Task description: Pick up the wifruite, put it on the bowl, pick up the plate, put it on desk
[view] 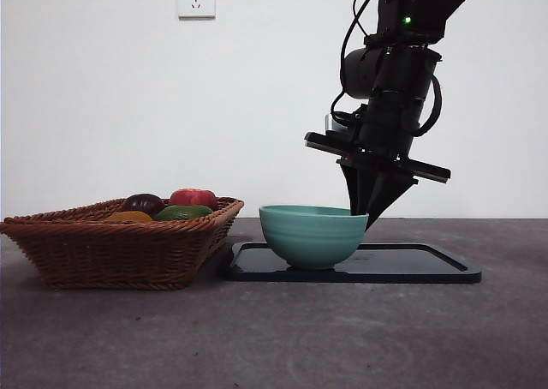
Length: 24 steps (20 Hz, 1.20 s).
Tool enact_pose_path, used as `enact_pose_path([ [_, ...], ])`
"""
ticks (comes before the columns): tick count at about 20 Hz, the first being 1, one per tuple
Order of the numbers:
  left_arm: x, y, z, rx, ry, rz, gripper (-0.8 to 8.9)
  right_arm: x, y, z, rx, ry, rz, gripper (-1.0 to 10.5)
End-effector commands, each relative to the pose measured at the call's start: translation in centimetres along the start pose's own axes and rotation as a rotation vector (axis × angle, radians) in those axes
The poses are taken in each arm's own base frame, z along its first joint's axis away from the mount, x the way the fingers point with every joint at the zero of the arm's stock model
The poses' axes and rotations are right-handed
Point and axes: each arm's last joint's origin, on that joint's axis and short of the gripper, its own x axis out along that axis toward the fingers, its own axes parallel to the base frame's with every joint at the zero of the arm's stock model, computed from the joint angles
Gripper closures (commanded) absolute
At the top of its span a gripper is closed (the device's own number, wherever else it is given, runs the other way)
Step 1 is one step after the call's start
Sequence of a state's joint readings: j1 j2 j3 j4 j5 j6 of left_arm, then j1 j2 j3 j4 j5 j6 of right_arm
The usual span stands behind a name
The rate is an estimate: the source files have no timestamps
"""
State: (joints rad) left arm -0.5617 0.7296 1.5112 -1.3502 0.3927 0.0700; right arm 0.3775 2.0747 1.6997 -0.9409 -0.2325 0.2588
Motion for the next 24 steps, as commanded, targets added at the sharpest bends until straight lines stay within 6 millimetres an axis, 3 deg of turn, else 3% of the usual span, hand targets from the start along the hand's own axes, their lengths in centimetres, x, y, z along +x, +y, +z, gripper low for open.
enact_pose_path([
  [1,-0.2,-0.1,0.3,0.028,-0.018,-0.01,2.2,-1.3,0.2,0.8,-0.009,-0.023,0.006,9.4],
  [4,-0.2,-0.1,0.3,0.027,-0.017,-0.01,2.2,-7.0,1.2,0.6,-0.049,-0.079,0.005,9.4],
  [6,-0.2,-0.1,0.3,0.028,-0.017,-0.01,2.2,-10.5,1.7,-0.8,-0.069,-0.112,-0.012,9.4],
  [9,-0.2,-0.1,0.3,0.031,-0.019,-0.01,2.2,-14.1,2.8,-4.1,-0.099,-0.105,-0.109,9.4],
  [11,-0.2,-0.1,0.3,0.031,-0.019,-0.01,2.2,-15.0,3.8,-7.0,-0.163,-0.099,-0.095,9.4],
  [16,-0.2,-0.1,0.2,0.027,-0.016,-0.01,2.2,-13.5,4.7,-12.5,-0.261,-0.051,-0.067,9.4],
  [19,-0.2,-0.1,0.2,0.026,-0.015,-0.01,2.2,-10.4,4.6,-14.6,-0.298,0.013,-0.077,9.4],
  [24,-0.2,-0.1,0.2,0.026,-0.014,-0.01,2.2,-4.9,3.4,-16.4,-0.295,0.042,-0.07,9.4],
])
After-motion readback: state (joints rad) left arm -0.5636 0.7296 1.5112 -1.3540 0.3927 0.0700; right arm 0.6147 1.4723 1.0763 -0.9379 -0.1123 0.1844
